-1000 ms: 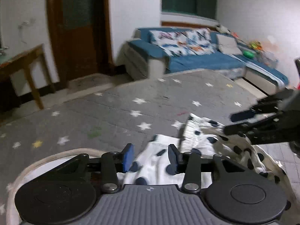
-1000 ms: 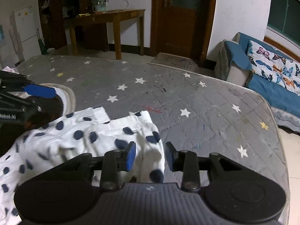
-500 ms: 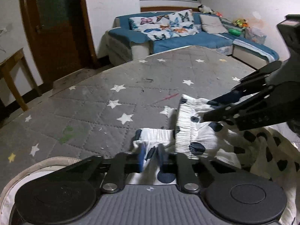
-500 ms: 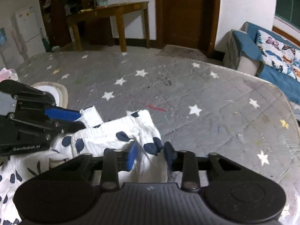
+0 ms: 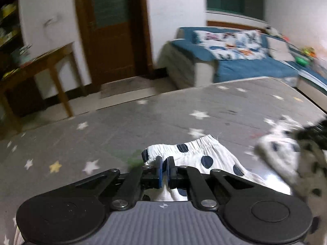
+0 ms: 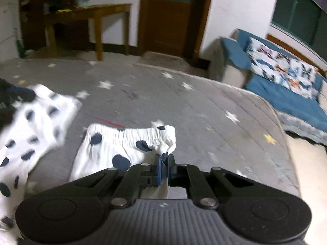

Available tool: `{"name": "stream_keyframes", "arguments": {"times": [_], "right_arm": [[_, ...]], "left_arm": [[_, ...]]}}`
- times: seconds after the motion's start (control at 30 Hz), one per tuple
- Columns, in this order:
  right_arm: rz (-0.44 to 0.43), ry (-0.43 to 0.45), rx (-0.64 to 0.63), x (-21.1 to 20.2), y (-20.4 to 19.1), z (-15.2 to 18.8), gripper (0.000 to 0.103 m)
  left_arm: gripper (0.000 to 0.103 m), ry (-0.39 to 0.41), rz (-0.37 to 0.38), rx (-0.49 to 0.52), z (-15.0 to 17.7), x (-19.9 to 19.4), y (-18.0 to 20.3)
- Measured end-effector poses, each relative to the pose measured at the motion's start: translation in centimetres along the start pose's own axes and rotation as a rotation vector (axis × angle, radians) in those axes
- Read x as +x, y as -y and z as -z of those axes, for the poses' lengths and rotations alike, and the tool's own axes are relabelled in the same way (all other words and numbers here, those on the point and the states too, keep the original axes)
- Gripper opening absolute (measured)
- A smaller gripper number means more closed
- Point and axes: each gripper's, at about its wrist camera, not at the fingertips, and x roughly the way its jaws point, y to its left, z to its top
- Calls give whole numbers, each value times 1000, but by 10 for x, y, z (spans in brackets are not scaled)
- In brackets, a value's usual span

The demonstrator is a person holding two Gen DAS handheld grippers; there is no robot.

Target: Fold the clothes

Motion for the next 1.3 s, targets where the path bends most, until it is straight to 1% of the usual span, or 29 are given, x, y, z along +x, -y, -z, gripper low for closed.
{"name": "stream_keyframes", "arguments": {"times": [0.03, 0.1, 0.13, 0.17, 0.2, 0.23, 0.3, 0.37, 0.43, 0.47, 0.53, 0.63, 0.67, 0.73, 0.77, 0.83, 0.9, 0.97, 1.0, 1.03, 1.07, 1.17, 1.23, 1.3], "right_arm": [[20, -6, -2, 1, 3, 1, 14], [64, -4, -11, 0, 7, 2, 16], [73, 3, -14, -3, 9, 2, 17], [77, 16, -16, -7, 11, 3, 17], [81, 28, -18, -10, 13, 3, 18], [72, 38, -21, -14, 14, 3, 19], [24, 49, -34, -19, 13, 2, 20], [-32, 50, -48, -20, 6, 0, 21], [-88, 37, -57, -14, -3, -3, 28], [-109, 30, -66, -10, -8, -4, 28], [-122, 19, -87, -1, -17, -6, 30], [-132, 25, -91, 9, -30, -10, 31], [-138, 28, -88, 11, -31, -13, 31], [-149, 37, -87, 16, -34, -18, 37], [-154, 43, -89, 18, -36, -21, 38], [-157, 54, -85, 24, -39, -27, 46], [-167, 56, -60, 29, -39, -31, 48], [-175, 60, -41, 28, -37, -31, 49], [-178, 63, -36, 25, -35, -29, 50], [-181, 67, -30, 22, -33, -27, 50], [-188, 66, -24, 18, -30, -24, 51], [-211, 51, -11, 6, -22, -11, 52], [-204, 35, -17, 2, -18, -1, 52], [-193, 36, -18, -3, -13, 8, 53]], "left_arm": [[5, -9, -14, -13, 0, 3, -5], [5, -28, -35, -35, -1, 7, -15], [6, -36, -43, -44, -1, 9, -18], [10, -35, -43, -46, 0, 8, -22], [10, -34, -46, -48, 0, 6, -23], [10, -30, -48, -53, -1, 3, -24], [10, 0, -30, -50, -3, -5, -22], [10, 11, 14, -36, -3, -10, -15], [10, 21, 59, -20, -4, -14, -7], [10, 15, 82, -4, -2, -15, -1], [10, -1, 105, 31, 0, -13, 12], [10, -26, 113, 46, 3, -2, 16], [10, -31, 110, 43, 4, 1, 15], [10, -39, 101, 35, 6, 7, 15], [10, -39, 96, 31, 7, 10, 14], [10, -24, 79, 26, 7, 12, 13], [10, -13, 48, 23, 6, 14, 11], [11, -7, 27, 18, 7, 15, 7], [12, -4, 16, 17, 7, 15, 5], [16, 1, 6, 16, 8, 13, 4], [18, 5, -4, 14, 10, 12, 2], [18, 17, -19, 10, 15, 9, 0], [18, 33, -43, 45, 18, 8, 3], [18, 46, -66, 67, 20, 8, 3]]}}
